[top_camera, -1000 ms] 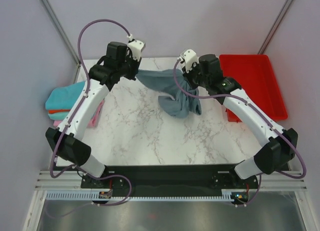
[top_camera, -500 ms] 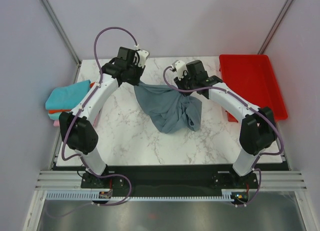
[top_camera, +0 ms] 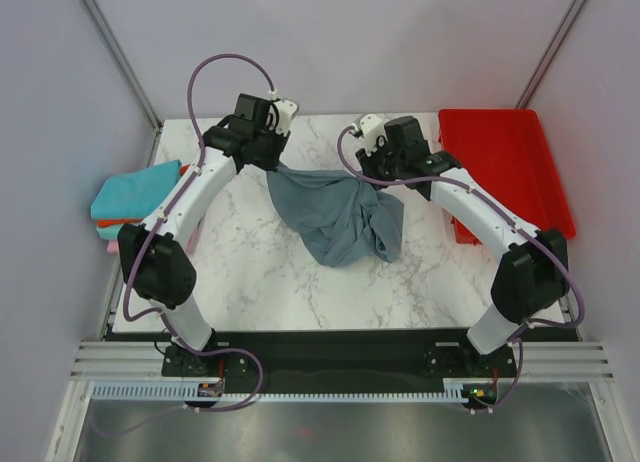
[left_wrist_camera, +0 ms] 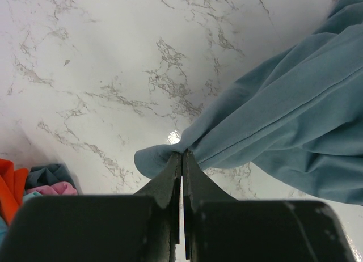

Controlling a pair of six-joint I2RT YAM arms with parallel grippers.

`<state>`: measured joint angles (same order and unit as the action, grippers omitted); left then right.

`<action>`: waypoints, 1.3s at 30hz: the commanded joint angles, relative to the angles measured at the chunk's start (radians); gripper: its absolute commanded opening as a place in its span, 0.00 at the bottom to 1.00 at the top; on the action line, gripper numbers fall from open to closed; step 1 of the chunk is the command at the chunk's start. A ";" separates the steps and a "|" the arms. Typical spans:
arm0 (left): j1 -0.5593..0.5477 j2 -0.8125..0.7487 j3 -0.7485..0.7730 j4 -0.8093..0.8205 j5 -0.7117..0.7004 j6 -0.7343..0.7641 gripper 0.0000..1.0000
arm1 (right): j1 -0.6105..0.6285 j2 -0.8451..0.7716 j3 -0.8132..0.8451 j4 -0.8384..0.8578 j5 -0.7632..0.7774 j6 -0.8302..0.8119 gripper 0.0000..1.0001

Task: Fold and stack the t-shirts
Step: Flatten the tshirt out

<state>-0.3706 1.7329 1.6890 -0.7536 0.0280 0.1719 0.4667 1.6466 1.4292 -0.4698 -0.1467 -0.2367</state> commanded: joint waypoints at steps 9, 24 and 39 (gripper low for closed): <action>0.006 -0.032 0.020 0.016 -0.013 -0.018 0.02 | -0.005 0.013 0.057 -0.001 -0.126 0.057 0.41; 0.004 -0.045 0.011 0.020 -0.026 -0.014 0.02 | 0.001 0.111 0.105 0.028 -0.094 0.073 0.09; 0.004 -0.101 0.107 0.037 -0.149 0.086 0.02 | -0.077 -0.091 0.212 0.037 0.140 -0.107 0.00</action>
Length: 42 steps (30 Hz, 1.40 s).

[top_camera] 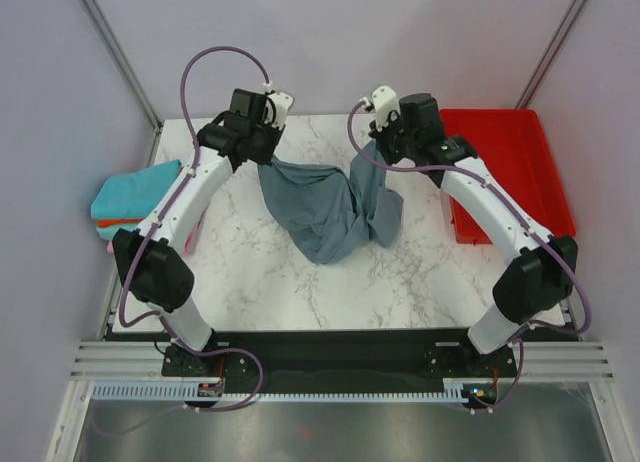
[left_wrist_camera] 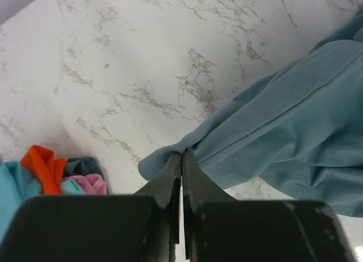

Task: Fold and stack the t-shirts
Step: Flatten the tshirt out

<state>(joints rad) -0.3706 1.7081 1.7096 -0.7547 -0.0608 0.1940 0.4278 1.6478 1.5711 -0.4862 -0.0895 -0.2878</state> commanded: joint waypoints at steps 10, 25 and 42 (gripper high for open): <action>0.004 -0.163 0.303 0.046 -0.106 0.139 0.02 | -0.089 -0.259 0.070 0.090 0.212 -0.065 0.00; 0.006 -0.384 0.098 -0.044 0.053 0.116 0.02 | -0.089 -0.624 -0.130 -0.446 -0.084 0.163 0.00; 0.007 -0.321 -0.007 -0.071 0.156 0.067 0.02 | -0.098 0.149 0.182 -0.135 -0.225 0.121 0.66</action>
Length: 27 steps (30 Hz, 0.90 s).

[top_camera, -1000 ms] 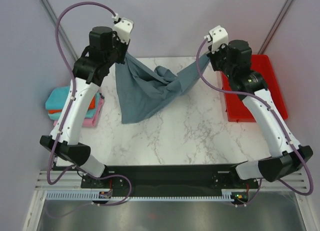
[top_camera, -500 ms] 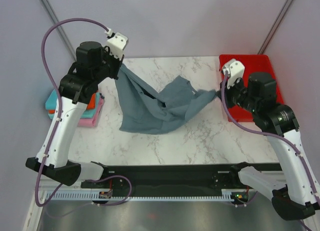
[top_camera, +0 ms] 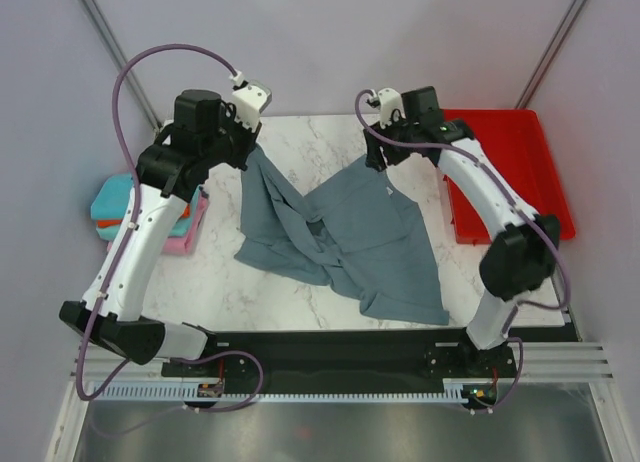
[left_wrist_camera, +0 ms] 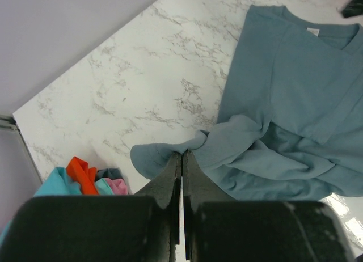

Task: Fold and stack the t-shirts
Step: Flatten the tshirt out

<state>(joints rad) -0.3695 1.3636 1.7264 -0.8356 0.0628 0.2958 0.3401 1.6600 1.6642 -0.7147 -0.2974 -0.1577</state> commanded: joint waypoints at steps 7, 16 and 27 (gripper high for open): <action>0.014 0.055 -0.057 0.012 0.017 -0.034 0.02 | -0.053 0.486 0.374 0.031 -0.005 0.033 0.61; 0.034 0.104 -0.054 0.035 0.002 -0.026 0.02 | -0.136 0.186 0.028 -0.173 0.006 -0.032 0.57; 0.034 0.160 0.007 0.043 0.045 -0.049 0.02 | -0.142 0.110 -0.241 -0.258 -0.098 0.001 0.54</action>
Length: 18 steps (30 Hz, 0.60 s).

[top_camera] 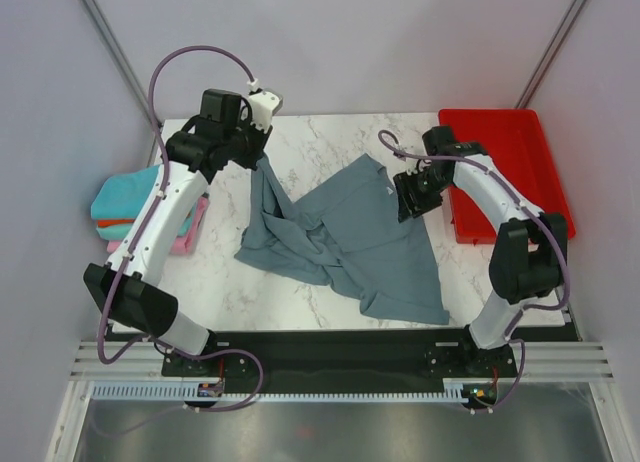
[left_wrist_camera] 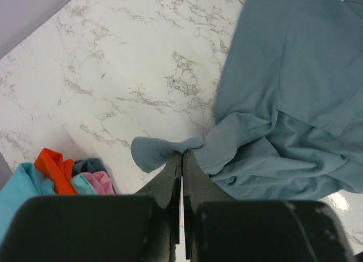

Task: Fold and stack the t-shirts
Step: Flatten the tshirt out

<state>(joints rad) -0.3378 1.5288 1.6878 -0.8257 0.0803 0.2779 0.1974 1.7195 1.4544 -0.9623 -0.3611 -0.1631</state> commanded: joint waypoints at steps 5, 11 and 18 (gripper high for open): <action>0.002 -0.018 0.043 0.031 0.010 -0.028 0.02 | 0.000 0.146 -0.029 0.039 -0.010 0.019 0.54; 0.003 -0.039 0.016 0.031 -0.007 -0.020 0.02 | -0.001 0.201 -0.043 0.082 0.037 0.008 0.53; 0.002 -0.042 0.010 0.033 -0.013 -0.019 0.02 | -0.009 0.233 -0.049 0.105 0.053 0.005 0.53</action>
<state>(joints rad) -0.3378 1.5181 1.6913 -0.8204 0.0799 0.2771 0.1932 1.9369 1.4048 -0.8867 -0.3248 -0.1532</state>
